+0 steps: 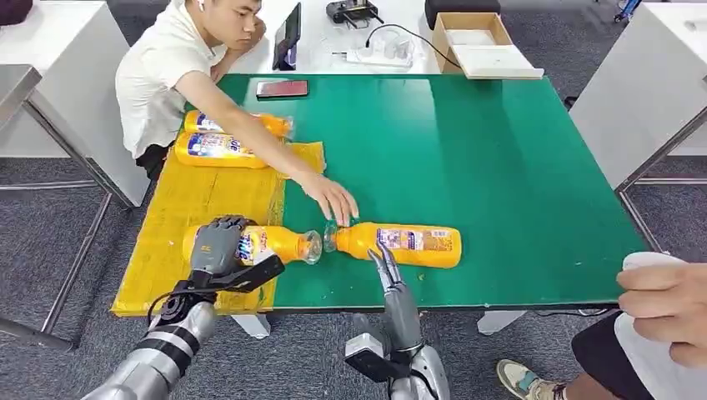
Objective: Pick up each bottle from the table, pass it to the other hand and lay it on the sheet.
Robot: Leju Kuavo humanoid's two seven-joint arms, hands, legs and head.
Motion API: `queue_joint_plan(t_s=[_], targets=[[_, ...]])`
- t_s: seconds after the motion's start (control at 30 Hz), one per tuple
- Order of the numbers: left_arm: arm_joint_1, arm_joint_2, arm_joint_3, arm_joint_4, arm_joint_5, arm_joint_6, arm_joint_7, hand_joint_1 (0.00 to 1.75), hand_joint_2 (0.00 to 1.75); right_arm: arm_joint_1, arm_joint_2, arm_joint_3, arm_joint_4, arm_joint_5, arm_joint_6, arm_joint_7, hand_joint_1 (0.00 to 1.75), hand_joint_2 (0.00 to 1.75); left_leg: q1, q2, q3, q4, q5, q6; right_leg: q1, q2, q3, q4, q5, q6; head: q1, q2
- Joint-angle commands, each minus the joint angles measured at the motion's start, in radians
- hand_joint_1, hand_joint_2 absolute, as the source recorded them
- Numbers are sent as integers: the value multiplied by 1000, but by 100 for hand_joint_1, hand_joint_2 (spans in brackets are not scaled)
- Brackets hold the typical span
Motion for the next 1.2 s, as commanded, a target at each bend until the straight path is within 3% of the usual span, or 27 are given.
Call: queue_joint_plan(t_s=[0.03,0.17,0.27,0.3,0.4,0.43,0.6,0.93,1.1,1.2], targets=[[-105,26,-94,282,-119,-4,102,37,175,-50,14,4,110,-10,4,-30,0,175,1,2,3,-1,0,-2,1,1,3,-1,0,-2,0,0],[-108,31,-107,300,-165,-66,153,10,175,-55,17,0,123,-15,4,-31,0,175,1,4,6,-2,-1,-2,2,2,4,-1,0,-3,0,0],[-86,25,-48,272,-88,-139,78,0,175,-62,19,-8,145,-22,6,-34,0,175,1,4,7,-2,-1,-2,2,2,5,-1,0,-2,0,0],[-75,22,-18,255,-35,-185,29,0,175,-62,19,-11,149,-25,4,-34,0,0,1,4,6,-2,-1,-2,1,2,5,-1,0,-2,0,0],[-30,33,29,164,99,-331,-105,0,175,-62,14,-13,155,-41,0,-34,0,0,1,6,8,-2,-1,-2,1,5,7,-1,1,-2,0,0],[-13,41,26,126,122,-364,-129,0,0,-61,11,-9,155,-47,-3,-34,0,0,1,5,9,-2,-1,-2,1,4,7,-1,1,-2,0,0],[75,85,9,-90,260,-465,-182,0,0,-60,-1,11,160,-82,-20,-34,0,0,0,-1,13,-2,0,-2,0,1,13,-1,-2,-1,0,0],[105,96,11,-159,339,-474,-207,0,0,-60,-4,19,164,-92,-30,-34,0,0,1,-2,13,-2,0,-3,1,-1,14,-1,-2,-1,0,0],[228,155,19,-421,527,-537,-278,0,0,-56,-24,45,159,-117,-55,-34,0,0,2,1,13,-2,-2,-4,2,2,13,-1,-3,-2,0,0],[314,111,91,-611,660,-492,-350,0,0,-45,-41,41,135,-115,-80,-34,0,0,2,-1,12,-1,-2,-2,2,1,12,-1,-3,0,0,0]])
